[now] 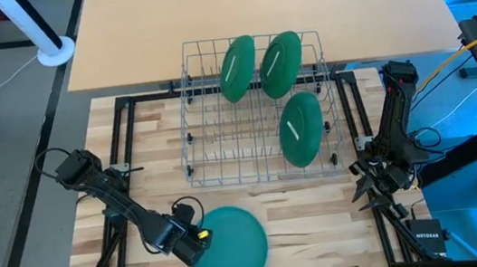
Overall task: Sort dishes
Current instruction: Put the top blue plate into the dish rack
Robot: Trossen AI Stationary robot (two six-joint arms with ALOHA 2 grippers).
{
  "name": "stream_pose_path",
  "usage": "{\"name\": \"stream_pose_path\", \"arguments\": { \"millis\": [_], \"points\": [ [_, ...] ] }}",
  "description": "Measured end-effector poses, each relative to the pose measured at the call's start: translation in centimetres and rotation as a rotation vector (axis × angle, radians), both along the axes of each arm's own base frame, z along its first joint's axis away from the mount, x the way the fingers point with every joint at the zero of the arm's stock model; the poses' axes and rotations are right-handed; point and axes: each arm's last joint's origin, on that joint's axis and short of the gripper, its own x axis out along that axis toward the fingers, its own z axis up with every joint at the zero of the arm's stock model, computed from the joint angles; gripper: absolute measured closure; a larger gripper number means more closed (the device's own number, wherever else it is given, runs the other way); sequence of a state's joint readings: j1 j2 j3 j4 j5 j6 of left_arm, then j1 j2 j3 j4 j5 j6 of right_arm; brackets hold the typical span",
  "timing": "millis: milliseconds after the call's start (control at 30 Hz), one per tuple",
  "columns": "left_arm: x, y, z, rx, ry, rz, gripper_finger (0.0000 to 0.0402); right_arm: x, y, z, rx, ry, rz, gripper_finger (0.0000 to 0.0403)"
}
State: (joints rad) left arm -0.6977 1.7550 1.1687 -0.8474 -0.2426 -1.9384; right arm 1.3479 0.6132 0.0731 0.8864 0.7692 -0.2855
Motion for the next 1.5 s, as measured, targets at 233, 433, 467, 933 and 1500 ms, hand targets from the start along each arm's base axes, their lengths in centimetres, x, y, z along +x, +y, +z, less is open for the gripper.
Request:
{"name": "stream_pose_path", "arguments": {
  "millis": [233, 433, 467, 933, 1500],
  "points": [
    [0.1, -0.1, 0.4, -0.008, -0.004, 0.025, 0.0398, 0.0, 0.0, 0.0, 0.001, 0.002, -0.006, 0.0281],
    [0.3, -0.2, 2.3, -0.032, -0.041, -0.004, 0.0399, 0.0, 0.0, 0.0, 0.001, 0.002, -0.007, 0.0281],
    [0.2, -0.2, 2.6, -0.034, -0.045, -0.009, 0.0399, 0.0, 0.0, 0.0, 0.001, 0.002, -0.007, 0.0281],
    [-0.4, 0.8, 6.0, -0.02, -0.204, -0.031, 0.0401, 0.0, 0.0, -0.1, -0.006, 0.008, -0.02, 0.0281],
    [0.9, 1.7, 9.1, 0.035, -0.47, -0.144, 0.0401, 0.0, -0.1, 3.7, -0.114, -0.199, -0.118, 0.0281]
  ]
}}
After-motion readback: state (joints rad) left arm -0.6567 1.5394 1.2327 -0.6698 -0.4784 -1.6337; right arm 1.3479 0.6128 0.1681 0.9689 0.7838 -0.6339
